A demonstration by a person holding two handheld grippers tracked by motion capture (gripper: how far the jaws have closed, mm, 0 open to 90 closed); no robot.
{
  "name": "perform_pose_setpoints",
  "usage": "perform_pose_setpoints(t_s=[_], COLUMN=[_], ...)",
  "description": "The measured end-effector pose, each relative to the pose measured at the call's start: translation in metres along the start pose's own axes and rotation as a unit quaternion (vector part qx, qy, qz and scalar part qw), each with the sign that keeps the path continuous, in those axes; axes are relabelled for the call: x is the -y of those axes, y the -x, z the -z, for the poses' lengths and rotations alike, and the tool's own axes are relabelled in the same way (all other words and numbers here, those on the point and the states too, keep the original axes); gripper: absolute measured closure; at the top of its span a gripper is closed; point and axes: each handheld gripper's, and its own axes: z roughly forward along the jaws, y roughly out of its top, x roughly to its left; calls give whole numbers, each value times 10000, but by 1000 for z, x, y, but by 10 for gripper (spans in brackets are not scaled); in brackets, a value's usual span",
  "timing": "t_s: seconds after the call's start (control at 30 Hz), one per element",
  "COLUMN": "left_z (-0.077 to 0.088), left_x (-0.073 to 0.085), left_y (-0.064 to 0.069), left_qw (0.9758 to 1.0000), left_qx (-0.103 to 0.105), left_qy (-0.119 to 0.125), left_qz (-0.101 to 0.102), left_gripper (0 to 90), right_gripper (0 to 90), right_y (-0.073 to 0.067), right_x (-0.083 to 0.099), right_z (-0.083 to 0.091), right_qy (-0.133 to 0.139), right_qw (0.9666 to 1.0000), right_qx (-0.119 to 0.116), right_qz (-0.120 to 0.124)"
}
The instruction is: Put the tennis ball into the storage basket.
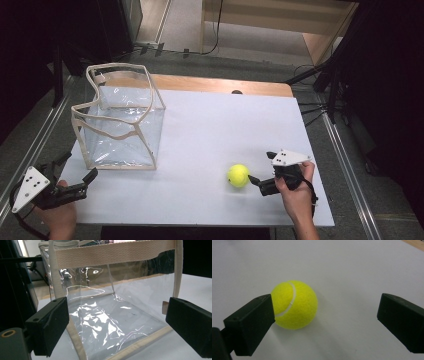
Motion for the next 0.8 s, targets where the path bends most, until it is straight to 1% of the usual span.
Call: perform_pose_setpoints(t_s=[0.17,0.27,0.3,0.33,0.4,0.43,0.7,0.8], left_z=[0,0,0,0,0,0,0,0], left_x=[0,0,0,0,0,0,0,0], left_y=[0,0,0,0,0,0,0,0], left_qw=[10000,10000,10000,10000,10000,10000,10000,10000], left_qx=[15,12,12,12,14,7,20,23], left_qy=[29,26,26,21,20,12,30,23], left_qz=[20,16,16,11,10,11,37,22], left_gripper=[52,53,53,53,53,52,53,53], right_gripper=[1,1,1,1,1,1,1,1], right_y=[-4,-7,-7,-10,-11,-12,-17,-20], right_x=[-4,-7,-7,-8,-9,-10,-13,-14], right_z=[-6,-14,-14,-18,-20,-24,-34,-40], right_qy=[-83,-176,-176,-250,-255,-297,-479,-573], right_qw=[9999,9995,9995,9993,9991,9988,9979,9971], right_qx=[-113,-227,-227,-264,-300,-333,-399,-476], right_qz=[77,118,118,131,149,177,193,177])
